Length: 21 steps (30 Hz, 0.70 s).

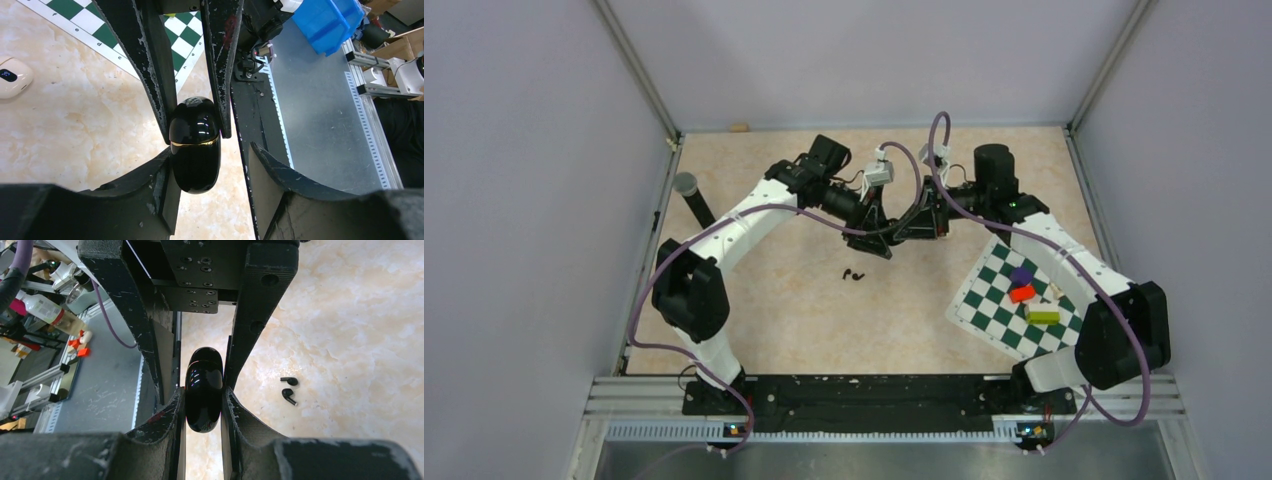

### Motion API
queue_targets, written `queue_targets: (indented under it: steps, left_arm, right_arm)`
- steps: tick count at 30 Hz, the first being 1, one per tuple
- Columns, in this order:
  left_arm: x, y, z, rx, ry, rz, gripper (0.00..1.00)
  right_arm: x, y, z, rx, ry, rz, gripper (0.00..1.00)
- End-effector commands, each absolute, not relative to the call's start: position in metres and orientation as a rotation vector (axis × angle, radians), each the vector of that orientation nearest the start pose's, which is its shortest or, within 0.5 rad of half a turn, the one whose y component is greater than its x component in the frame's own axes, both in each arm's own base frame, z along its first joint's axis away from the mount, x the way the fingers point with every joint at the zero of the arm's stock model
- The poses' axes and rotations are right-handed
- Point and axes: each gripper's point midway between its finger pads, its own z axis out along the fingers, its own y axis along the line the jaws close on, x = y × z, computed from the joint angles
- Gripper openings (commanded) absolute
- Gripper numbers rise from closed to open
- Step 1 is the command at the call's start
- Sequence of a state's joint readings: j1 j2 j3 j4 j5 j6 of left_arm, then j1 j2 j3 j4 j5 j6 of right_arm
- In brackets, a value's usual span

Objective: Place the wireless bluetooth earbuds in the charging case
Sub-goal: Pass from the right arm to the left

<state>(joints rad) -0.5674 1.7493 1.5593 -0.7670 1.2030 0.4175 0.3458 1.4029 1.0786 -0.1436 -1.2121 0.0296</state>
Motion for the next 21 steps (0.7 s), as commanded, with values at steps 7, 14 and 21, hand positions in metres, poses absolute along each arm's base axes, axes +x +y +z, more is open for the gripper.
queue_targets:
  steps: [7, 14, 21]
  left_arm:
    - [0.2266, -0.3341, 0.2616, 1.454, 1.635, -1.533, 0.52]
    - [0.2288, -0.3356, 0.2619, 1.436, 1.650, -1.535, 0.52]
    - [0.2327, -0.3375, 0.2594, 1.423, 1.668, -1.525, 0.41]
  right_arm:
    - [0.2569, 0.2593, 0.2699, -1.101, 1.609, 1.405, 0.09]
    - [0.2567, 0.2587, 0.2678, -1.117, 1.609, 1.389, 0.09]
    - [0.2588, 0.2589, 0.2651, -1.111, 1.619, 1.386, 0.09]
